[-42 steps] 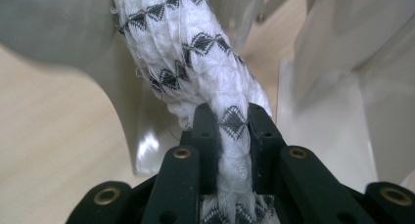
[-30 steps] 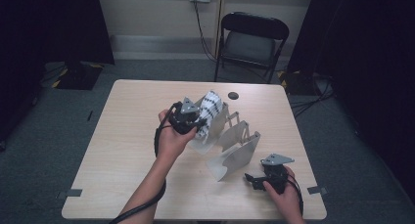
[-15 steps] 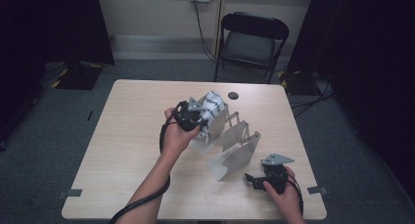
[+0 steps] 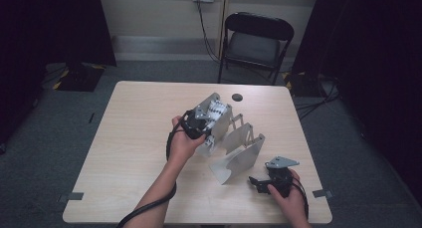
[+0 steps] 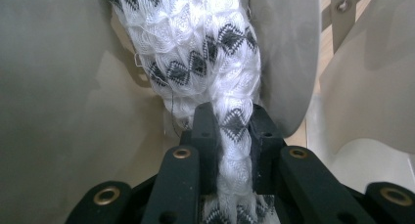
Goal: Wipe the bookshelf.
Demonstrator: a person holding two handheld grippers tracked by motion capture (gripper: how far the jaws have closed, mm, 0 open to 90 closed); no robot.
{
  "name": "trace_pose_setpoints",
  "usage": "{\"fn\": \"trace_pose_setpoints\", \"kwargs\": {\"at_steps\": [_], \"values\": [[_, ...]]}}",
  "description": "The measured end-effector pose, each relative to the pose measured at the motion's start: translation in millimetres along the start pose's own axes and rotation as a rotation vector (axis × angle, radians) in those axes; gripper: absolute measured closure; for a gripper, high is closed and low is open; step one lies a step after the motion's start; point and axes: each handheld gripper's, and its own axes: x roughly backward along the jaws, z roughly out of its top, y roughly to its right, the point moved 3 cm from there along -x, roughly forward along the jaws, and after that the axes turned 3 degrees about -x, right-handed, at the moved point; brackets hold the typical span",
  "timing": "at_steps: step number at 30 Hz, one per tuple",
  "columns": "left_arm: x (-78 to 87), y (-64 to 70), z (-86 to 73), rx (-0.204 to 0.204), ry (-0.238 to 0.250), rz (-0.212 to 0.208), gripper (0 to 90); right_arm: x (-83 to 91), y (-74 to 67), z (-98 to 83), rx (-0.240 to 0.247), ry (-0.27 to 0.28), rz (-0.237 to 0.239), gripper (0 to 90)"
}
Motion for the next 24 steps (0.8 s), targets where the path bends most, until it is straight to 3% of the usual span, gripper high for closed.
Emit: {"fn": "trace_pose_setpoints", "kwargs": {"at_steps": [24], "values": [[-19.1, 5.9, -39.7, 0.053, -0.061, -0.041, 77.4, 0.0, 0.0, 0.0, 0.001, 0.0, 0.0, 13.6]]}}
